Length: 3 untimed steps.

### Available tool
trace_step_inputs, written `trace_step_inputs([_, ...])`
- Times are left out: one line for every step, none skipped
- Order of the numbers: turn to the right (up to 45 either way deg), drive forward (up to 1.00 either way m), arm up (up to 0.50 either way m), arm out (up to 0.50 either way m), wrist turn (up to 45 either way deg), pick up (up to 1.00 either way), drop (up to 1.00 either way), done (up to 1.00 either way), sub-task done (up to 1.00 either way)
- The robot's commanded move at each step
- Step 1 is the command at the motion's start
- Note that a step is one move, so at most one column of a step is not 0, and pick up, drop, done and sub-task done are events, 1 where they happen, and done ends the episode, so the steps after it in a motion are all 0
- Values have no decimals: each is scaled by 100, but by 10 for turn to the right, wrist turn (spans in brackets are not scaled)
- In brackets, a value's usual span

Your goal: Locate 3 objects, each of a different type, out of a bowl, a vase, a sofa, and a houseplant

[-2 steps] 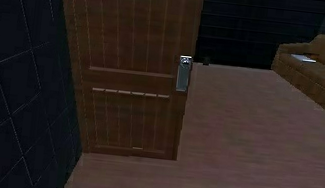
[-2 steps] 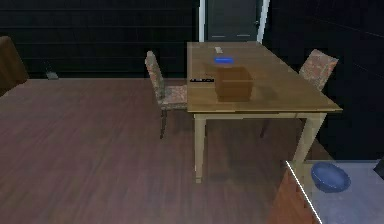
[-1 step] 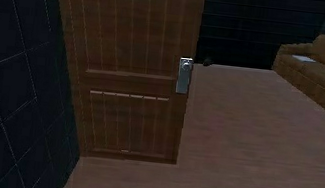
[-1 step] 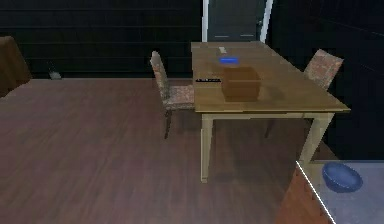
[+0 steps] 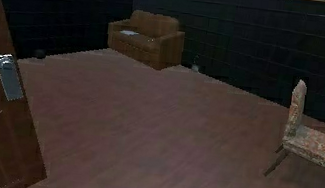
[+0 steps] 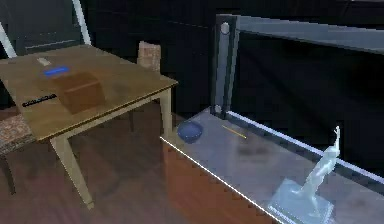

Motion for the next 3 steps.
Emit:
trace_step_inputs([0, 100, 0, 0, 0, 0, 0, 0, 0])
trace_step_inputs([0, 100, 0, 0, 0, 0, 0, 0, 0])
trace_step_inputs([0, 100, 0, 0, 0, 0, 0, 0, 0])
